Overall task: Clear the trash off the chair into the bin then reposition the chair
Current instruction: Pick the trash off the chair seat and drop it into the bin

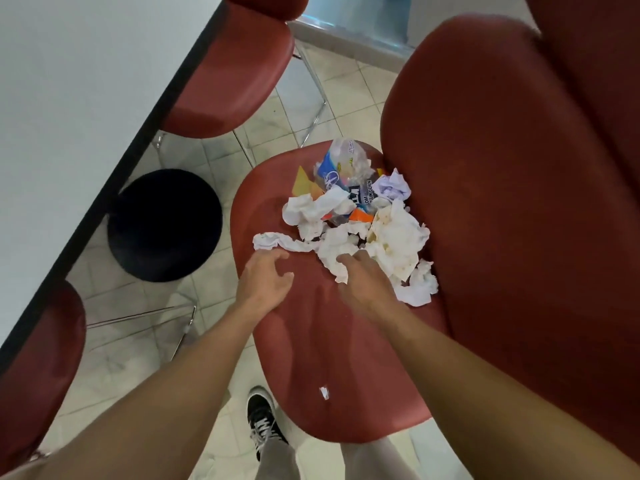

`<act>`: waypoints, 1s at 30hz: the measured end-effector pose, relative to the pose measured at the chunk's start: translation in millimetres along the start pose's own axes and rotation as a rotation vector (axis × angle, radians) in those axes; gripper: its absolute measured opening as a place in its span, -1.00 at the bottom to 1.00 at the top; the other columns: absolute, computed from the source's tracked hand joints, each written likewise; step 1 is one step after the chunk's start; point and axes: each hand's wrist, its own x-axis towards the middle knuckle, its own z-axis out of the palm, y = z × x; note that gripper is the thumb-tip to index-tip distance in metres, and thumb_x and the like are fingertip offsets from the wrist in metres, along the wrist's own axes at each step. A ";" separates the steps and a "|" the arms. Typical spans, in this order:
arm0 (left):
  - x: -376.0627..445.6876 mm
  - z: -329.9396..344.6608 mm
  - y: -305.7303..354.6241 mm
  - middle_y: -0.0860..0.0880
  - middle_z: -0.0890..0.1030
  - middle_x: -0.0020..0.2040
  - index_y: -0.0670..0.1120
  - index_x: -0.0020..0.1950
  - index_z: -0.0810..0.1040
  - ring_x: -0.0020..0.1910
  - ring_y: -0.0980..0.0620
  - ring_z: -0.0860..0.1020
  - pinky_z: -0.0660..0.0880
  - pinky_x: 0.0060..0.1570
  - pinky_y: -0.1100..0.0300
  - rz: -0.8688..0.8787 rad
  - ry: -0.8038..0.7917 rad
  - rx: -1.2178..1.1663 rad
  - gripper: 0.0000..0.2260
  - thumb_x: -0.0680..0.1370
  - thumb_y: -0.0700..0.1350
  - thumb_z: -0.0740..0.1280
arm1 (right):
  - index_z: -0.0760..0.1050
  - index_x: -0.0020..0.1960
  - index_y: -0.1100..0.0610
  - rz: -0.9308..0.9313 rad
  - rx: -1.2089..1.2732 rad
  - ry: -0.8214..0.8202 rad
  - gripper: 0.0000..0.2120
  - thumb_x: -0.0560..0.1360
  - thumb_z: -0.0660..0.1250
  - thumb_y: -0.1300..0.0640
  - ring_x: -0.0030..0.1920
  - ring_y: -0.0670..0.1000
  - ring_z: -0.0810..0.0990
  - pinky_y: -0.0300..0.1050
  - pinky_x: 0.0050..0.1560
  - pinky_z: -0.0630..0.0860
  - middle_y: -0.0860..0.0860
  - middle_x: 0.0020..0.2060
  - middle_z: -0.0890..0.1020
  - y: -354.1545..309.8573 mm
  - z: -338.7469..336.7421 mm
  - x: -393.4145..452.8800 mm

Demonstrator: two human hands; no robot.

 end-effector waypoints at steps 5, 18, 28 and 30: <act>31.4 28.4 -5.6 -0.07 0.38 0.34 0.00 0.33 0.48 0.31 -0.09 0.41 0.35 0.27 0.10 -0.047 -0.003 0.034 -0.57 0.47 -0.05 0.40 | 0.30 0.41 0.05 -0.036 -0.192 0.039 -0.54 0.52 0.26 0.08 0.27 0.19 0.36 0.07 0.19 0.38 0.13 0.30 0.35 3.6 4.7 52.6; 90.3 67.4 -30.4 -0.20 0.23 0.42 0.01 0.23 0.54 0.38 -0.21 0.28 0.38 0.24 -0.02 -0.087 0.054 0.148 -0.69 0.49 -0.06 0.40 | 0.33 0.37 0.04 0.080 -0.419 0.067 -0.57 0.51 0.26 0.13 0.30 0.18 0.38 0.16 0.27 0.28 0.13 0.30 0.40 6.0 30.5 113.0; 40.2 48.7 -40.7 -0.05 0.62 -0.12 -0.09 -0.17 0.61 -0.11 -0.03 0.56 0.43 -0.09 0.21 -0.078 0.114 -0.077 -0.85 0.48 -0.31 0.30 | 0.47 0.21 0.12 0.038 -0.236 0.200 -0.74 0.55 0.16 0.16 0.17 0.16 0.45 0.09 0.15 0.35 0.08 0.15 0.51 -3.9 18.9 66.7; 25.1 41.4 -38.5 -0.03 0.62 -0.12 -0.09 -0.18 0.61 -0.13 0.00 0.56 0.45 -0.08 0.21 -0.071 0.125 -0.097 -0.84 0.48 -0.31 0.30 | 0.46 0.22 0.10 0.044 -0.224 0.205 -0.73 0.55 0.16 0.14 0.18 0.13 0.45 0.06 0.13 0.35 0.05 0.16 0.50 -8.2 14.9 53.0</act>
